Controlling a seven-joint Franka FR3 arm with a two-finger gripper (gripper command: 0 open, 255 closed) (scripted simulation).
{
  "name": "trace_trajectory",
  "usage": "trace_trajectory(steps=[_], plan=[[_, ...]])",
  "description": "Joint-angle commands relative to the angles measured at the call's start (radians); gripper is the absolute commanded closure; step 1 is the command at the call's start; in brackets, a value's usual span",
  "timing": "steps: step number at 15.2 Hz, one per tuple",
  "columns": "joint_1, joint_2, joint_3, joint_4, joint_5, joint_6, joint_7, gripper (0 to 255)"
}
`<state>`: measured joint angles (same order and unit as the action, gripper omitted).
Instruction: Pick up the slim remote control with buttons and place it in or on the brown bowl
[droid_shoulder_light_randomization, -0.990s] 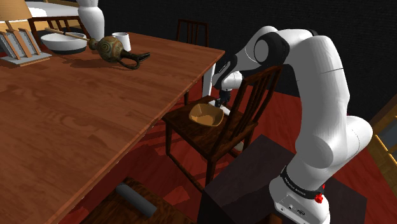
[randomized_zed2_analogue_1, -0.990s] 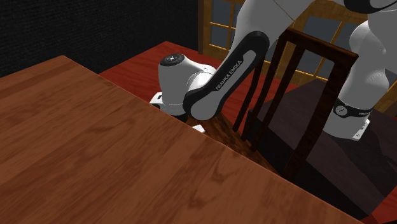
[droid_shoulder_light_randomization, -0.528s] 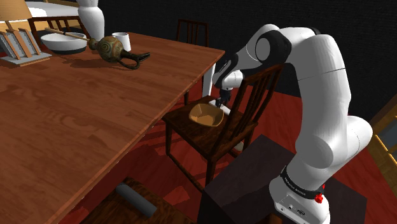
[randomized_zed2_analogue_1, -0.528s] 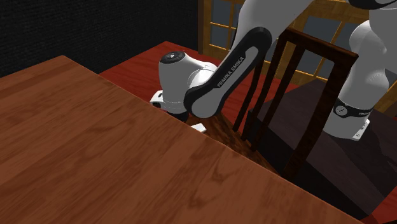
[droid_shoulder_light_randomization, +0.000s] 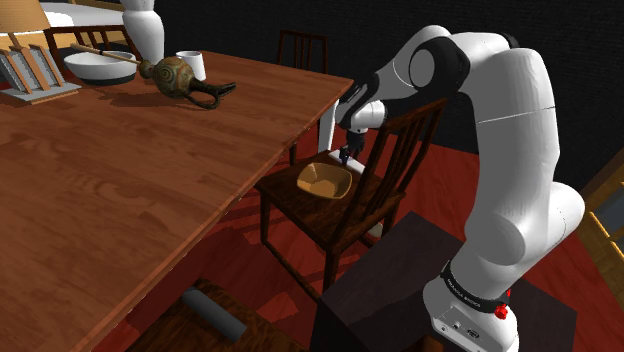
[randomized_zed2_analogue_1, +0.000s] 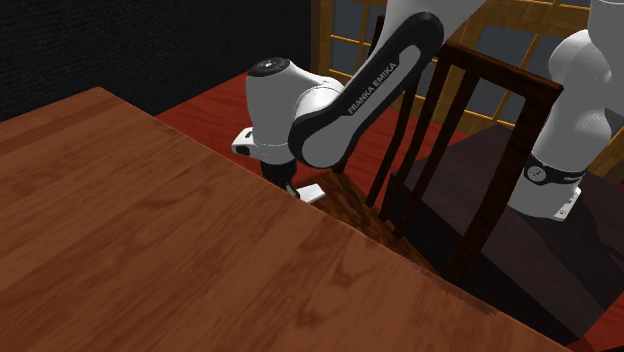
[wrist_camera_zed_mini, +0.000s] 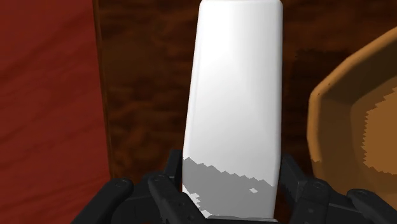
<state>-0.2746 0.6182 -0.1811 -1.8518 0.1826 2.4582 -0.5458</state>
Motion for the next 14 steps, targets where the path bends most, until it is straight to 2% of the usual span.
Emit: trace_trajectory(steps=[1, 13, 14], plan=[[0.002, -0.019, -0.004, -0.001, -0.005, -0.018, 0.003, 255], [0.017, -0.124, -0.025, 0.000, -0.033, -0.123, 0.022, 255], [0.035, -0.141, -0.023, -0.027, -0.038, -0.112, 0.042, 255]])
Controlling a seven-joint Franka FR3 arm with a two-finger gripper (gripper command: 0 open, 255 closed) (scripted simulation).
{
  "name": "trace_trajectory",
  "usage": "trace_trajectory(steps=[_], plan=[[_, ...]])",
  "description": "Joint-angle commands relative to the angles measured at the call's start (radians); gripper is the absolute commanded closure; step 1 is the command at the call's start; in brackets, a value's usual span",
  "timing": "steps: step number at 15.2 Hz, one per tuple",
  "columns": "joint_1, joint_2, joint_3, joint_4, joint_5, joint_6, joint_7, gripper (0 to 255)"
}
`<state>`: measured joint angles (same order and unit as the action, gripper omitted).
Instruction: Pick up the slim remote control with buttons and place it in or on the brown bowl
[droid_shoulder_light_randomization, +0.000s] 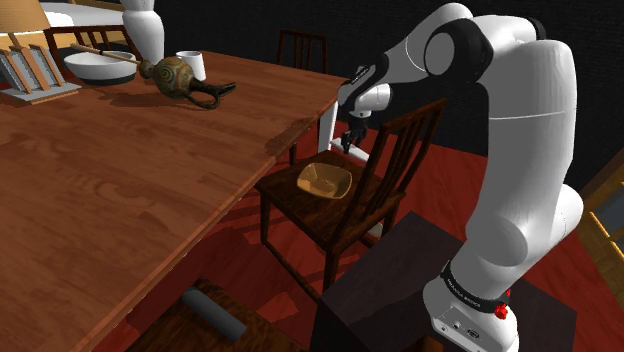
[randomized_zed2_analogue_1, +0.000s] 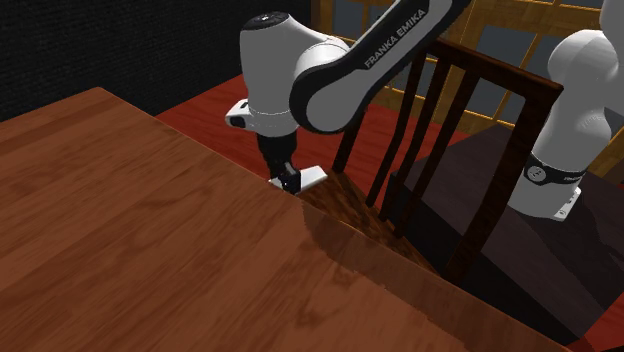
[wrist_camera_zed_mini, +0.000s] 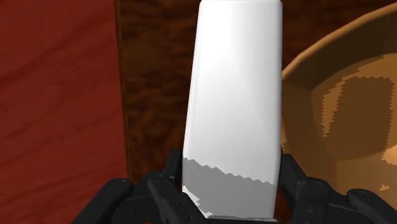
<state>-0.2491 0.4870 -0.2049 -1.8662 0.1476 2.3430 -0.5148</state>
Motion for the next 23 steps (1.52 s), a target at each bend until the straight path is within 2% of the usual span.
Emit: trace_trajectory(steps=[1, 11, 23], plan=[[0.027, -0.027, 0.003, -0.039, -0.007, 0.013, 0.031, 255], [0.212, -0.158, 0.044, -0.238, -0.054, 0.090, 0.273, 255], [0.197, -0.031, 0.065, -0.240, -0.019, 0.218, 0.248, 255]])
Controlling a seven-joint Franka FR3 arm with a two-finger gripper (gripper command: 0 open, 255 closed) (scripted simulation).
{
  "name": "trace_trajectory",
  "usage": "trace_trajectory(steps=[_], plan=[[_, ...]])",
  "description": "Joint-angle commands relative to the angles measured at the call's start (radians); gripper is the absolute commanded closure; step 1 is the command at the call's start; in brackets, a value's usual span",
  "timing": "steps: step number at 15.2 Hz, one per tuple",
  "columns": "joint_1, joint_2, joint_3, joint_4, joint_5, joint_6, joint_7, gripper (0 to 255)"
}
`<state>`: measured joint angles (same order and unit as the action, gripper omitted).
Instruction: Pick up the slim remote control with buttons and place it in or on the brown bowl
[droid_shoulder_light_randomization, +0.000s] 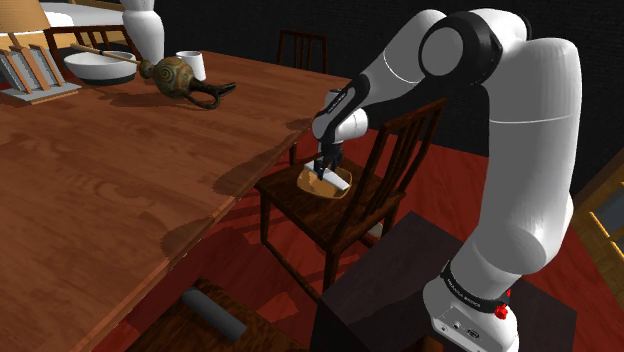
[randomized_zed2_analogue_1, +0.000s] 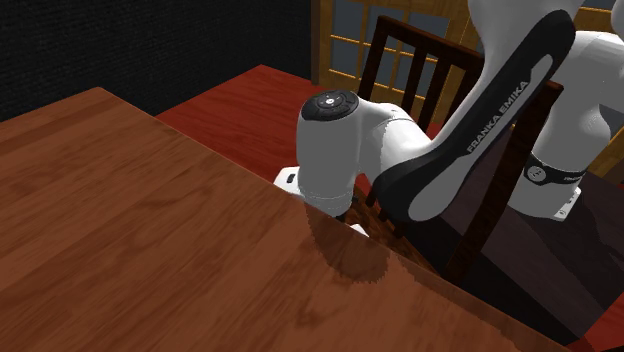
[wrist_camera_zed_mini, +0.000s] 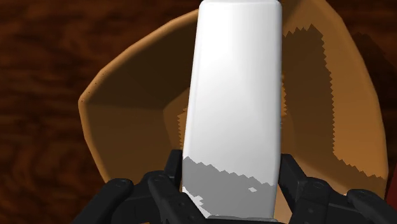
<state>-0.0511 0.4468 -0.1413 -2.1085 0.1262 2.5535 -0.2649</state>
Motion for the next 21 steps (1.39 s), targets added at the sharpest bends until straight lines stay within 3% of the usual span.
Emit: trace_trajectory(steps=[1, 9, 10, 15, 19, 21], plan=[[-0.003, 0.021, 0.004, 0.004, 0.005, 0.018, -0.004, 255], [-0.004, 0.029, 0.005, 0.005, 0.007, 0.025, -0.005, 255], [-0.005, 0.030, 0.005, 0.006, 0.007, 0.025, -0.006, 0], [-0.004, 0.029, 0.005, 0.005, 0.007, 0.025, -0.005, 0], [0.009, -0.076, -0.014, -0.001, -0.020, -0.073, 0.013, 0], [0.009, -0.076, -0.013, -0.001, -0.020, -0.073, 0.013, 0]])
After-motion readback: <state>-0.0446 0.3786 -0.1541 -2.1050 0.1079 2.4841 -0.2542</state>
